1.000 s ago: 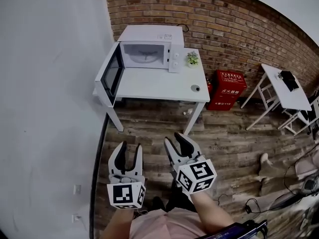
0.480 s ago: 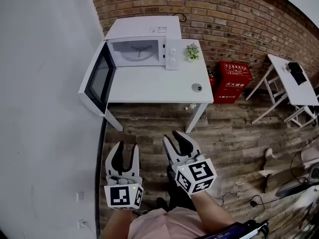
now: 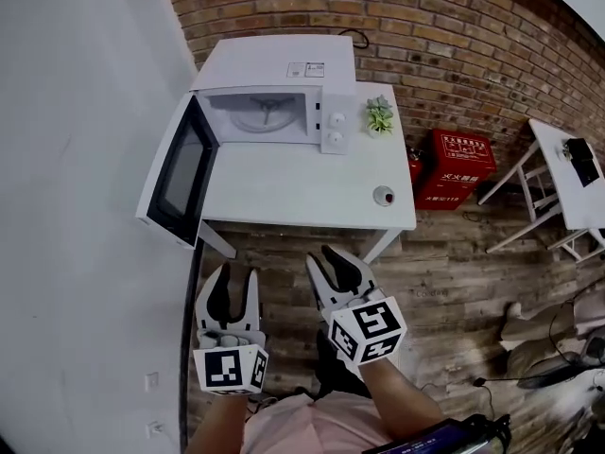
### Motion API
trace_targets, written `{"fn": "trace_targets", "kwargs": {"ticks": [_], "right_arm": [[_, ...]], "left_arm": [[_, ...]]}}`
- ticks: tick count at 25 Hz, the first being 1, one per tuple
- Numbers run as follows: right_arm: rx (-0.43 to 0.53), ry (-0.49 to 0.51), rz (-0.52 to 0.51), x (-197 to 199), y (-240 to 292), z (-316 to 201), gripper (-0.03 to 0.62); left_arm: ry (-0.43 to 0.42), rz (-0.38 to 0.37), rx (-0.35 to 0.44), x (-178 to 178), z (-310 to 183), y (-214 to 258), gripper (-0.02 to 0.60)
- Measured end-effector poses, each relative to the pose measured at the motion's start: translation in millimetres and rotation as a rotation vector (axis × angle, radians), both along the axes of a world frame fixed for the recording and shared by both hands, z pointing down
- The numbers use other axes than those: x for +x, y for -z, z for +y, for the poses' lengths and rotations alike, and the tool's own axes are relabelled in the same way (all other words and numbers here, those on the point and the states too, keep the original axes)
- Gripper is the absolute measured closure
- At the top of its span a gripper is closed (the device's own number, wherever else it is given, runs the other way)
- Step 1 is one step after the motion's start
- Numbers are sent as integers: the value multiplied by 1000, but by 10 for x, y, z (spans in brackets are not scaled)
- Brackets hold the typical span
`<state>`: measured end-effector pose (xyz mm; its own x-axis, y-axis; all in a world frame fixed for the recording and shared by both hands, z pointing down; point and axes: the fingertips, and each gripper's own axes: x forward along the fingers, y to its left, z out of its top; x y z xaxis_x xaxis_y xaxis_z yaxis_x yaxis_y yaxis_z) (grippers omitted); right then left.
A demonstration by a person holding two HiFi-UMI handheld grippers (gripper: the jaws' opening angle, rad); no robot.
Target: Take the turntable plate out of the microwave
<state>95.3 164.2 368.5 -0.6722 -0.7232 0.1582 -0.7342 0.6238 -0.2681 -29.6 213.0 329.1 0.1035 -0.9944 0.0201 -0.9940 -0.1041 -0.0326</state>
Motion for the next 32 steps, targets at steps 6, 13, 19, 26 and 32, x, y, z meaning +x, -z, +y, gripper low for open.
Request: {"fn": "trace_targets", "kwargs": {"ticks": [6, 13, 19, 26, 32], "right_arm": [[15, 38, -1, -47, 93, -437, 494], [37, 74, 0, -13, 161, -685, 499], [38, 103, -1, -71, 138, -767, 499], [39, 113, 2, -269, 104, -948, 499], [15, 84, 35, -444, -74, -1278, 499]], "left_arm": [[33, -22, 14, 7, -378, 123, 422], [64, -29, 39, 90, -583, 201, 425], [98, -39, 42, 46, -613, 180, 428], [109, -30, 49, -148, -771, 158, 433], [78, -3, 48, -373, -1180, 28, 434]]}}
